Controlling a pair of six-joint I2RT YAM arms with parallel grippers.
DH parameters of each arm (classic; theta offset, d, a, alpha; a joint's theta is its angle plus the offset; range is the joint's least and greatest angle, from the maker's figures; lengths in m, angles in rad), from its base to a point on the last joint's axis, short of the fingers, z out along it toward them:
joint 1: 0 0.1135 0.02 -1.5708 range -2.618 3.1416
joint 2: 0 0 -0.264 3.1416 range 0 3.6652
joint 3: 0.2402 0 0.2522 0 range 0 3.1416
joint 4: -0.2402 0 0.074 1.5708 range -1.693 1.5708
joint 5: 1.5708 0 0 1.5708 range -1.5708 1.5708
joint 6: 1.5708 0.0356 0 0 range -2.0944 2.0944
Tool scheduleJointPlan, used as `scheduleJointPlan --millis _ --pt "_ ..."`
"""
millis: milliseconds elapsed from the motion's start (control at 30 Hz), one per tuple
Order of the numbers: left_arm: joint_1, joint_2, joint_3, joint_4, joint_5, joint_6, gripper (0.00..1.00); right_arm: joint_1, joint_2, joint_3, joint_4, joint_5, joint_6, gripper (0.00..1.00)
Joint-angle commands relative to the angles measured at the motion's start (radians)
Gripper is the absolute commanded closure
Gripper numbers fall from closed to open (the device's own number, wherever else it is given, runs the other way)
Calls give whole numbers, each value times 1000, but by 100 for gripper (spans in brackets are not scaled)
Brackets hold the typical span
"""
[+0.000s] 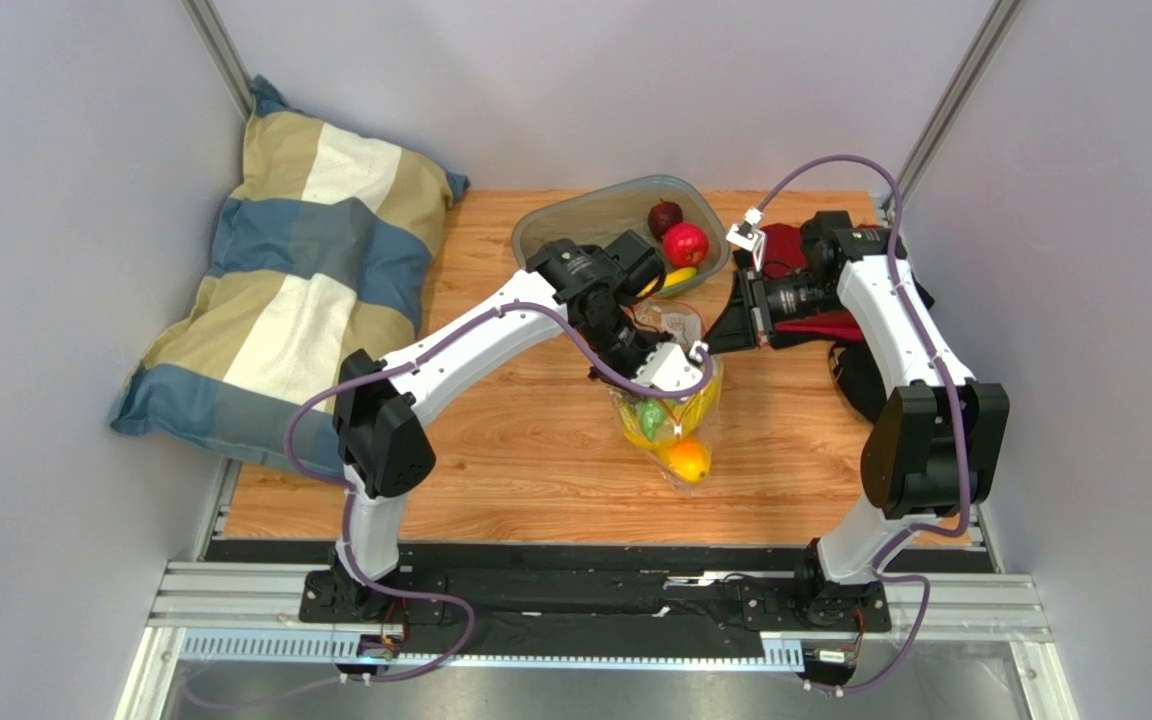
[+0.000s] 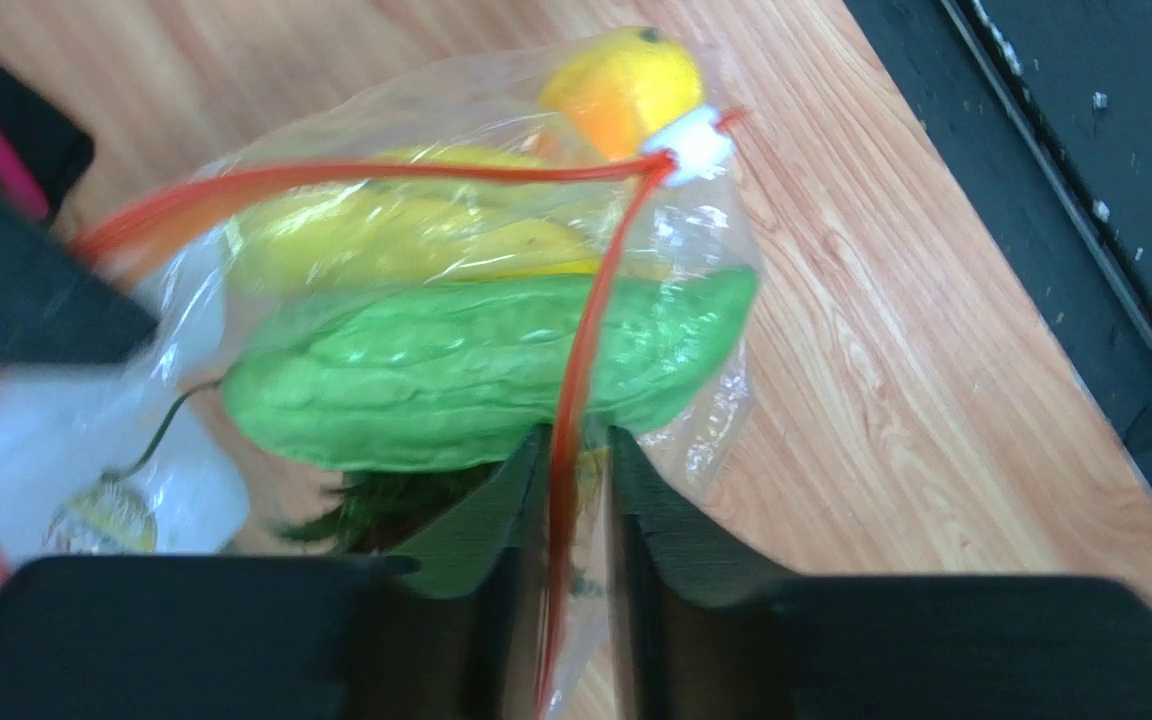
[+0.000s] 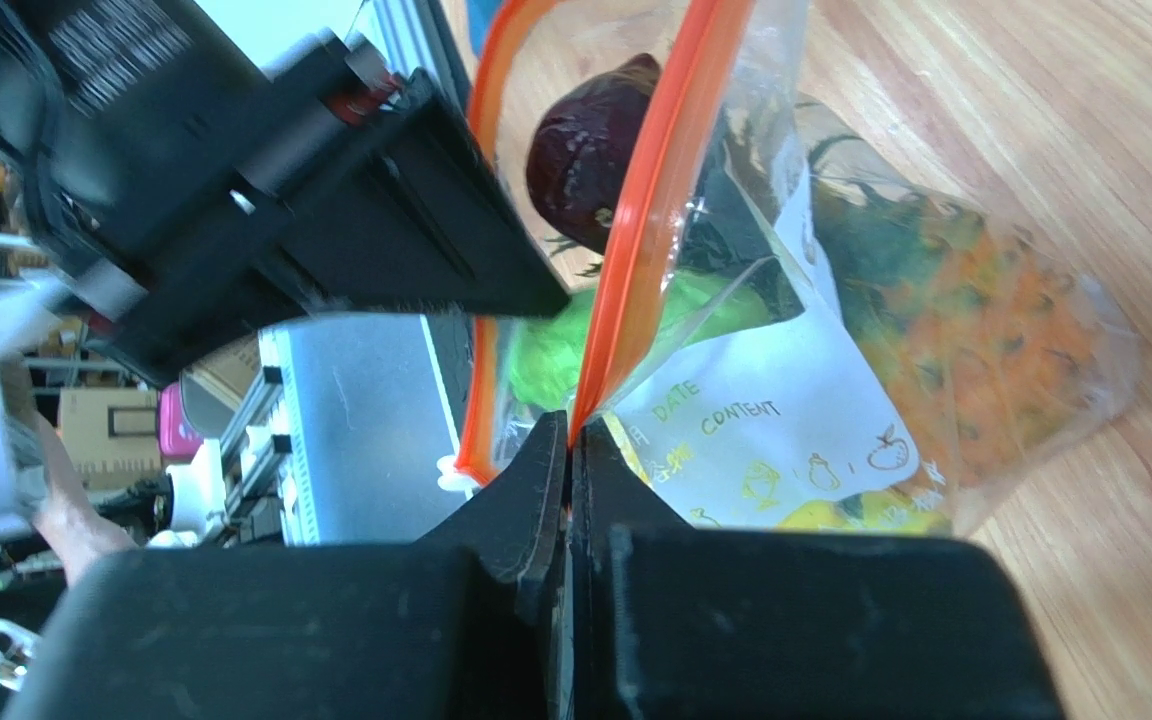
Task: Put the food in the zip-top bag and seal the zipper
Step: Zip the zipper food storage bag at the center of the board.
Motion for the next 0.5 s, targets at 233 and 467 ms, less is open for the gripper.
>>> scheduleJointPlan --millis 233,467 --pt "-52 -174 -60 -2 71 -183 100 167 17 115 155 -23 131 100" --pt "-51 -329 -338 401 5 -607 100 239 19 178 241 -16 229 52"
